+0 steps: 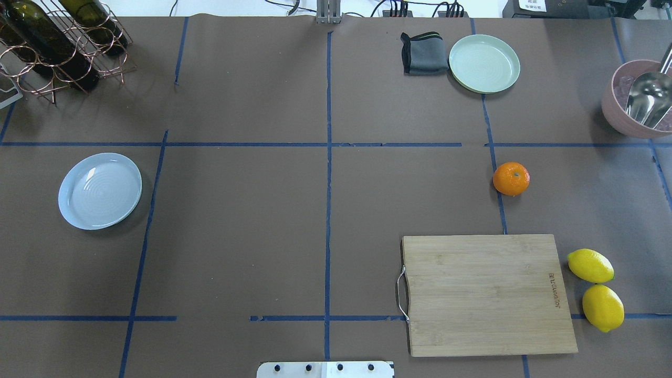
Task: Pick orange to plate
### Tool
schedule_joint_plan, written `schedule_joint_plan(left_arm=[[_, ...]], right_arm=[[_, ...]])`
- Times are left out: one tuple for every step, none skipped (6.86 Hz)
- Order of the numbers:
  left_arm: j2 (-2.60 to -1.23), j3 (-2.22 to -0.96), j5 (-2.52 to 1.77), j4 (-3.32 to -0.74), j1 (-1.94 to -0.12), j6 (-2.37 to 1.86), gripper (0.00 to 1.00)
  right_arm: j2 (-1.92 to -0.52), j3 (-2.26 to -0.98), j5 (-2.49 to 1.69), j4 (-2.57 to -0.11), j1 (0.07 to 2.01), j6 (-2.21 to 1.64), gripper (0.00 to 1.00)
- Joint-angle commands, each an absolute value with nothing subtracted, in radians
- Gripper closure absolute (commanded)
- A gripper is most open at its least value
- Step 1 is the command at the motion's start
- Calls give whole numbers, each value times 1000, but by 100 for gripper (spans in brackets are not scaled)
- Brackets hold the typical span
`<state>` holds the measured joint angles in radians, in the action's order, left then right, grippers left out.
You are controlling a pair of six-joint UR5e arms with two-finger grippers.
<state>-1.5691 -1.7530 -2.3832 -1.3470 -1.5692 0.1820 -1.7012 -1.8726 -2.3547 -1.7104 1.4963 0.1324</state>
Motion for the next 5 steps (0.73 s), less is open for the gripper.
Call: schedule_joint_plan(left_arm=[[-1575, -1784, -2385, -1347, -1569, 181, 0], [-1583, -1798, -2375, -1347, -1566, 173, 0], [-1574, -1807, -2399, -1356, -1566, 185, 0], [-1569, -1827, -2407, -1356, -1568, 186, 0], [-1559, -1833, -2408, -1368, -1565, 184, 0]], right_arm=[[-1707, -1873, -2356, -1709, 1496, 124, 0], [-1710, -1870, -2353, -1709, 1496, 123, 0], [-1710, -1873, -2355, -1709, 1496, 124, 0], [-1710, -1873, -2370, -1707, 1496, 124, 0], [-1712, -1873, -2382, -1706, 1496, 126, 0]])
